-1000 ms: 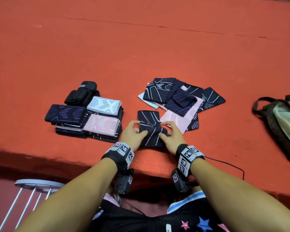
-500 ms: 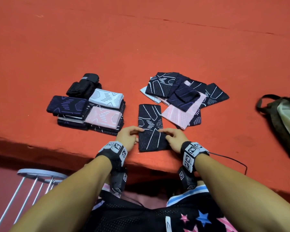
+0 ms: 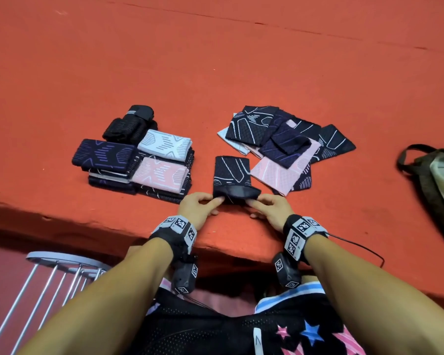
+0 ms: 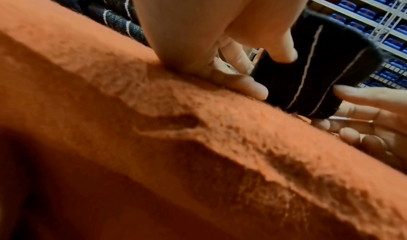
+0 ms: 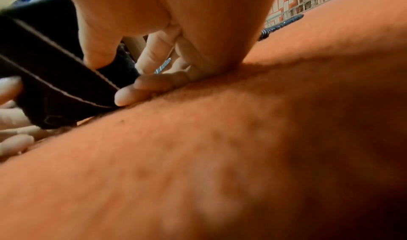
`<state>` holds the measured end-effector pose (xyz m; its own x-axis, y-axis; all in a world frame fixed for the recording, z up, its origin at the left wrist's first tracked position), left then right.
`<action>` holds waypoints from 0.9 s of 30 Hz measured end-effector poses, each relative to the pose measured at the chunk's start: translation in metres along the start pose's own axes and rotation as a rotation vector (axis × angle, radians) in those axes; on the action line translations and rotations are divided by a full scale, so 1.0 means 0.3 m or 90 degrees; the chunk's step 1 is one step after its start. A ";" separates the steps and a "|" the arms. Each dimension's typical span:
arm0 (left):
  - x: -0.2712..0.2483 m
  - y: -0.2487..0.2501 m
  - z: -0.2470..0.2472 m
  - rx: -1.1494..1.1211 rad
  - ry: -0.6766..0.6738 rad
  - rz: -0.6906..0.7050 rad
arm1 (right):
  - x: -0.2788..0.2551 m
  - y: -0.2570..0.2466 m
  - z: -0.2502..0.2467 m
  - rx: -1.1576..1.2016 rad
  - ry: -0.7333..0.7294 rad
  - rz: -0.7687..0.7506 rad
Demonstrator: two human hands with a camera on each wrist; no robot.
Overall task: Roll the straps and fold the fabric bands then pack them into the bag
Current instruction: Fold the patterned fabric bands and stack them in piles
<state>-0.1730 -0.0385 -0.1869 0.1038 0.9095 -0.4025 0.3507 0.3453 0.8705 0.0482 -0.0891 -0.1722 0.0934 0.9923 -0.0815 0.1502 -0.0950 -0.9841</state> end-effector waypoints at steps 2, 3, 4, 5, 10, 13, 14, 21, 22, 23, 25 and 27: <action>0.001 -0.010 -0.001 -0.005 0.030 -0.012 | 0.004 0.011 -0.008 -0.035 0.015 0.004; -0.002 -0.010 -0.003 -0.003 0.041 -0.008 | 0.004 0.018 -0.010 -0.051 0.018 0.004; -0.005 -0.009 -0.002 0.001 0.047 -0.004 | 0.005 0.024 -0.012 -0.062 0.022 0.001; -0.010 -0.007 -0.001 0.003 0.051 -0.001 | 0.005 0.031 -0.015 -0.074 0.028 0.000; -0.023 -0.004 -0.006 0.056 0.101 0.001 | -0.003 0.034 -0.008 -0.142 0.077 -0.013; -0.015 -0.001 -0.005 0.055 0.110 -0.001 | 0.000 0.033 -0.011 -0.127 0.085 -0.030; -0.011 -0.002 -0.003 0.058 0.109 0.001 | 0.001 0.031 -0.011 -0.134 0.072 -0.032; -0.007 0.016 0.003 0.083 0.059 0.045 | 0.015 0.048 -0.003 -0.192 0.026 -0.068; -0.006 0.015 0.007 0.091 0.055 0.049 | 0.018 0.054 -0.003 -0.198 0.023 -0.066; -0.007 0.016 0.008 0.095 0.052 0.053 | 0.019 0.054 -0.002 -0.201 0.017 -0.064; -0.002 0.009 0.011 0.091 0.045 0.057 | 0.023 0.056 0.002 -0.205 -0.001 -0.057; 0.001 0.011 0.013 0.082 0.034 0.057 | 0.026 0.065 0.001 -0.209 -0.007 -0.042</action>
<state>-0.1682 -0.0379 -0.1854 0.0914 0.9473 -0.3069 0.4589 0.2335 0.8573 0.0515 -0.0832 -0.1922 0.0621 0.9978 -0.0227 0.4647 -0.0490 -0.8841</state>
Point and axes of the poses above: each hand's wrist, its own x-axis towards the middle knuckle, its own z-axis out of the palm, y = z × x, the point moved 7 cm from there along x, towards the middle knuckle, and after that the axes turned 12 degrees about -z, right-handed, at the moved point
